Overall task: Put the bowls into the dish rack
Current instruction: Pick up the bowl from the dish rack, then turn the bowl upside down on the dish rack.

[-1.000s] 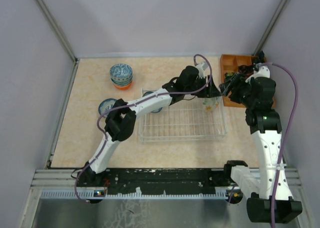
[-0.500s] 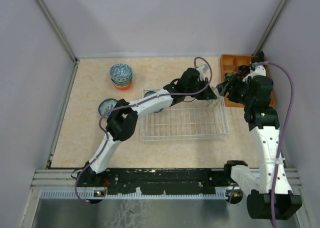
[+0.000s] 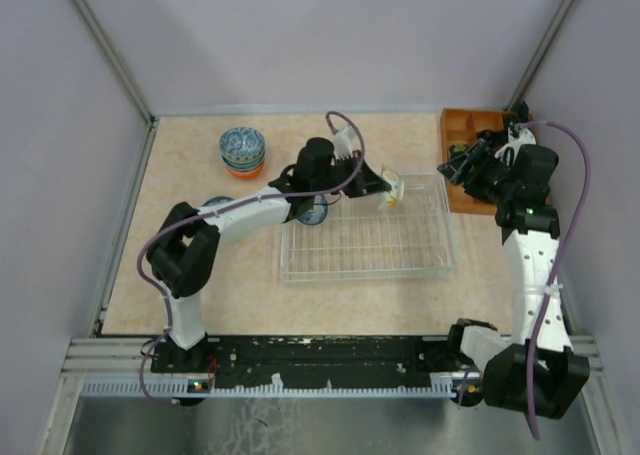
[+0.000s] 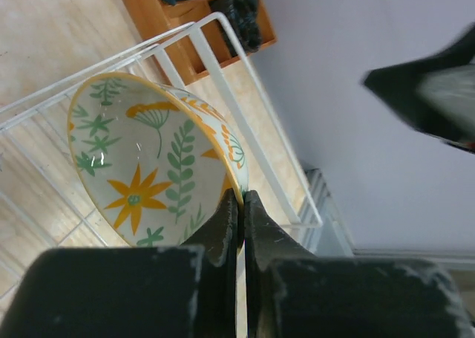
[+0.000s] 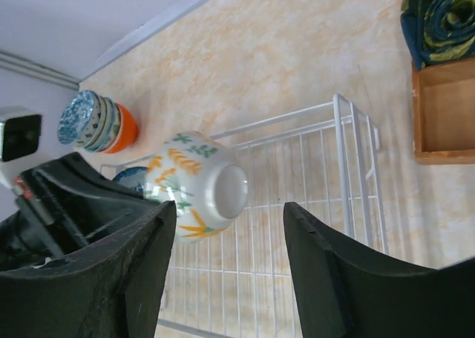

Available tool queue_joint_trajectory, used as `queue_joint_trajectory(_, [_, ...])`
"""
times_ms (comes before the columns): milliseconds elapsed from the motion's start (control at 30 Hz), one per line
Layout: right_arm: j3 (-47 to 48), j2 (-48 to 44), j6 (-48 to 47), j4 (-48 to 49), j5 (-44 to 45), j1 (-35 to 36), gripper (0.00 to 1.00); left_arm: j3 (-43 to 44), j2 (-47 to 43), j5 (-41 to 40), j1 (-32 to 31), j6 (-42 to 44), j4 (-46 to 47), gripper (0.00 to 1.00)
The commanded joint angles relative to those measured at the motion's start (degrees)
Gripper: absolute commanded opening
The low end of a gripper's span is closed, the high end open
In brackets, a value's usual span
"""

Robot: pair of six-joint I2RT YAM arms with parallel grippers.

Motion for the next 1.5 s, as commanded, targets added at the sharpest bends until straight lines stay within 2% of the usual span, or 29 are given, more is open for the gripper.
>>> queue_joint_trajectory(0, [-2.39, 1.14, 5.06, 8.64, -13.75, -2.30, 0.60, -7.02, -9.10, 9.26, 2.76, -7.92, 23.02, 0.00])
queue_joint_trajectory(133, [-3.27, 0.61, 9.27, 12.92, -20.27, -2.30, 0.66, -11.57, -14.27, 13.65, 4.42, -15.46, 36.36, 0.00])
queue_joint_trajectory(267, [-7.63, 0.27, 18.05, 24.66, -27.06, -2.06, 0.66, -17.80, -17.21, 14.68, 6.12, -28.06, 56.19, 0.00])
queue_joint_trajectory(433, [-16.90, -1.56, 38.16, 52.14, -31.73, -1.60, 0.67, -24.97, -15.25, 7.16, 6.63, -44.61, 86.28, 0.00])
queue_joint_trajectory(467, [-17.92, -2.16, 41.35, 56.53, -31.40, -1.13, 0.68, -25.17, -14.78, 6.49, 6.56, -46.90, 88.54, 0.00])
queue_joint_trajectory(667, [-20.64, -4.46, 52.85, 72.88, -27.68, 3.53, 0.72, -25.91, -16.96, 4.27, 4.63, -46.97, 88.68, 0.00])
queue_joint_trajectory(733, [-23.67, -3.98, 60.61, 83.73, -26.18, 3.92, 0.73, -27.04, -18.33, 2.17, 4.02, -47.16, 88.70, 0.00])
queue_joint_trajectory(800, [-26.75, -2.15, 70.20, 98.76, -23.79, 4.85, 0.73, -27.78, -19.83, 0.10, 2.67, -46.37, 88.70, 0.00])
queue_joint_trajectory(867, [-28.90, -0.10, 75.39, 109.47, -20.98, 6.28, 0.73, -28.21, -21.12, -2.28, 1.23, -45.56, 88.70, 0.00])
queue_joint_trajectory(933, [-29.97, 1.37, 80.15, 115.35, -18.71, 7.40, 0.73, -28.30, -22.19, -4.65, 0.09, -44.98, 88.70, 0.00])
queue_joint_trajectory(1233, [-31.31, -0.98, 81.65, 117.19, -14.46, 10.30, 0.75, -24.79, -22.34, -8.38, -2.37, -43.97, 88.70, 0.00])
queue_joint_trajectory(1467, [-30.99, 1.56, 83.12, 123.98, -8.67, 17.96, 0.74, -24.11, -19.35, -10.11, -3.95, -43.58, 88.70, 0.00])
